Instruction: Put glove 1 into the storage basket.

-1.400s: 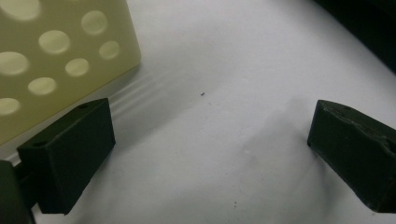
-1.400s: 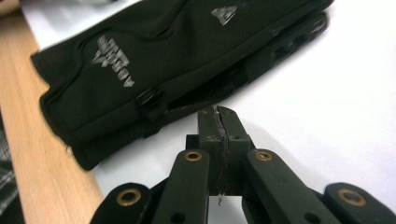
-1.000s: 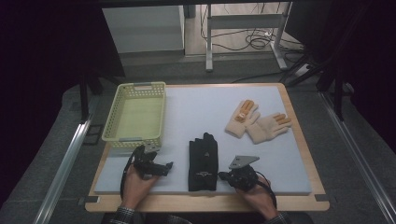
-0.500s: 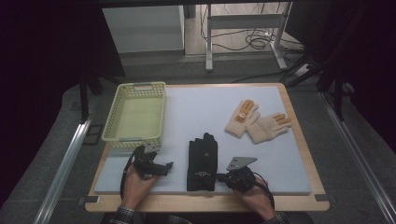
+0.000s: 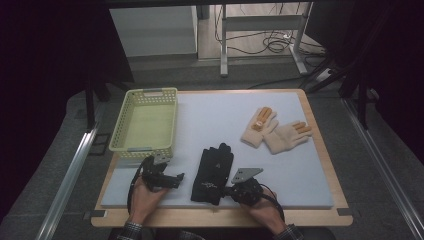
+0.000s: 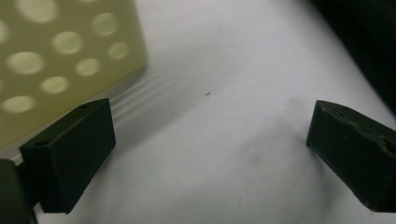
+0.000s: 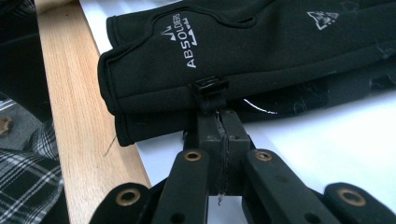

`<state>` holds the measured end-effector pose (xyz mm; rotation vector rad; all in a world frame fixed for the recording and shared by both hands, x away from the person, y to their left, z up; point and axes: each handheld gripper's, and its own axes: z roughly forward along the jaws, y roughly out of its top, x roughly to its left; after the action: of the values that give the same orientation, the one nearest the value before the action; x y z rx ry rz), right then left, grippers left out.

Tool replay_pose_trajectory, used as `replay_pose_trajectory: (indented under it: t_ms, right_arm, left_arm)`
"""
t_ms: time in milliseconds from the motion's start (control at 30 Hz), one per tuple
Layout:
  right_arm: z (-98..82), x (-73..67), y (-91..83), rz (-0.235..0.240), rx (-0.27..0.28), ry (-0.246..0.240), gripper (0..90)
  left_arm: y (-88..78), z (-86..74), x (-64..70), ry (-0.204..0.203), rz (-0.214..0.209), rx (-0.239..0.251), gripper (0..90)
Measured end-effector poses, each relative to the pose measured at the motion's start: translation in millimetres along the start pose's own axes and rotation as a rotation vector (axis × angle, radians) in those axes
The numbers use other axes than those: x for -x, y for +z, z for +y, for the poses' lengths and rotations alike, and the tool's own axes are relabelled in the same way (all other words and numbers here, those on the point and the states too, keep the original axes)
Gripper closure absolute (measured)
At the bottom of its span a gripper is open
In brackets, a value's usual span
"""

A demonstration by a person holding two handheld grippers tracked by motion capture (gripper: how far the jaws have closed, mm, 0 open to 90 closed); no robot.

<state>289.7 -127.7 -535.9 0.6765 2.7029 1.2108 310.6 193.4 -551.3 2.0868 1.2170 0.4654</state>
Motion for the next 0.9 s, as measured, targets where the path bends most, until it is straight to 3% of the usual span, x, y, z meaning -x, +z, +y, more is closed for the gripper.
replay_pose_trajectory:
  t_ms: [200,633,900]
  right_arm:
    - [6.9,-2.5,10.1,0.014,0.01,-0.002,87.8]
    - [25.1,-7.0,31.7,-0.001,0.011,-0.024,87.6]
    - [14.8,-9.6,15.5,0.016,-0.016,-0.026,79.1]
  left_arm:
    - [-8.7,-8.5,-19.6,-0.073,0.021,-0.016,1.9]
    - [-9.1,-12.0,-23.3,-0.058,0.016,-0.015,0.9]
    - [-8.9,-12.0,-23.6,-0.059,0.013,-0.016,0.8]
